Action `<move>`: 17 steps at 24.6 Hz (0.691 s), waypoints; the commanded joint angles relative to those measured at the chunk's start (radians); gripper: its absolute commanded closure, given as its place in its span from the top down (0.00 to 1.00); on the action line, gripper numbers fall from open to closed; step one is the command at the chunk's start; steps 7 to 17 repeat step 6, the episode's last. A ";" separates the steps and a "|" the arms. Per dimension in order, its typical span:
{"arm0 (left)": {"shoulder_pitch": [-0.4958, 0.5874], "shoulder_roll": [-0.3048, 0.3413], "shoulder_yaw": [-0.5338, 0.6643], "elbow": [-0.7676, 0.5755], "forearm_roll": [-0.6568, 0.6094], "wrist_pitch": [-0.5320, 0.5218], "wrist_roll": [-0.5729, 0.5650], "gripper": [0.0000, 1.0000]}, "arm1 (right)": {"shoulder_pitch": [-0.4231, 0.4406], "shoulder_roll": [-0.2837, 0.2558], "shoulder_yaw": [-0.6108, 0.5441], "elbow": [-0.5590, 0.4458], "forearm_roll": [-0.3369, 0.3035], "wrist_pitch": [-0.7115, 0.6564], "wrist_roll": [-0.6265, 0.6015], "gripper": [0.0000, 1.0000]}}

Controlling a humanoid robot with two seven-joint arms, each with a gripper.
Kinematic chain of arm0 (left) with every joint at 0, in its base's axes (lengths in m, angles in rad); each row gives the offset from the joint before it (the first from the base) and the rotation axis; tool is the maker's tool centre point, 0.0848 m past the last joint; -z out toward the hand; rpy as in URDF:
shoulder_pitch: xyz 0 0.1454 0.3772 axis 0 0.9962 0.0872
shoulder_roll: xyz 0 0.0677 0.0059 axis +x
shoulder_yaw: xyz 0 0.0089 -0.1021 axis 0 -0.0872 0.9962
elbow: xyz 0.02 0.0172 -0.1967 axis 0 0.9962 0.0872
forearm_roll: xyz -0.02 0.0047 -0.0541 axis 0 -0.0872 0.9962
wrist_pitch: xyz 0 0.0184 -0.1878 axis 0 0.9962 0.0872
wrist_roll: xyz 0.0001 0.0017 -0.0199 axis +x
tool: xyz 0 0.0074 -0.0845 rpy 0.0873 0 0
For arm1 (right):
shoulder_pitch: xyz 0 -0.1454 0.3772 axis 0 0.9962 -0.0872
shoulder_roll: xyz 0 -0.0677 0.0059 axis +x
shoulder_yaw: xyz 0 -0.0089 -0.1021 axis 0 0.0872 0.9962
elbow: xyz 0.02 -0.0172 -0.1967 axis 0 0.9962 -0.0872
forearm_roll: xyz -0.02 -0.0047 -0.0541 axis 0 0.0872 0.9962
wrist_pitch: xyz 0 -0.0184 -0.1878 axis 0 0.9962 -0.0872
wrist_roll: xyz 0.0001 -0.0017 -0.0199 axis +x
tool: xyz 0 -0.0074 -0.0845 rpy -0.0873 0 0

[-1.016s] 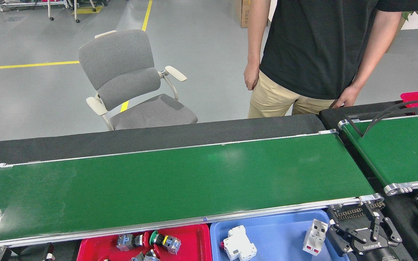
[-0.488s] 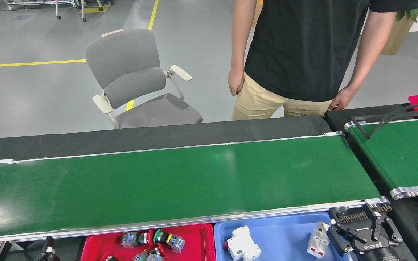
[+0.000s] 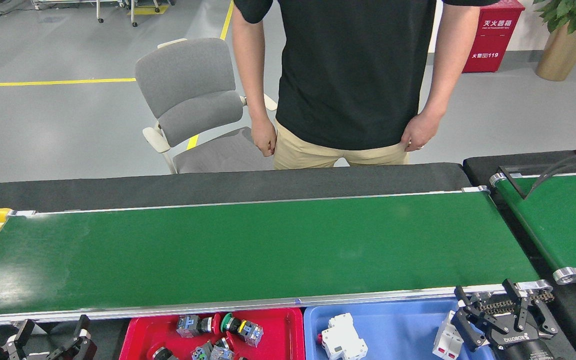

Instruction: Pick switch part from conveyor to tray

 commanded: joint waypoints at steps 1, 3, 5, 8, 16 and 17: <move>-0.024 0.022 -0.022 0.003 -0.003 -0.001 0.002 1.00 | -0.011 -0.001 -0.015 -0.011 -0.003 0.001 -0.002 0.99; -0.034 0.034 -0.048 0.006 -0.003 0.003 0.002 1.00 | -0.008 0.000 -0.031 -0.016 -0.006 0.001 -0.002 0.99; -0.032 0.033 -0.056 0.008 -0.001 0.003 0.002 1.00 | -0.006 0.005 -0.032 -0.019 -0.009 0.001 0.000 0.99; -0.029 0.031 -0.054 0.008 -0.001 0.005 0.002 1.00 | 0.000 0.005 -0.032 -0.027 -0.009 0.001 0.000 0.99; -0.029 0.031 -0.054 0.008 -0.001 0.005 0.002 1.00 | 0.000 0.005 -0.032 -0.027 -0.009 0.001 0.000 0.99; -0.029 0.031 -0.054 0.008 -0.001 0.005 0.002 1.00 | 0.000 0.005 -0.032 -0.027 -0.009 0.001 0.000 0.99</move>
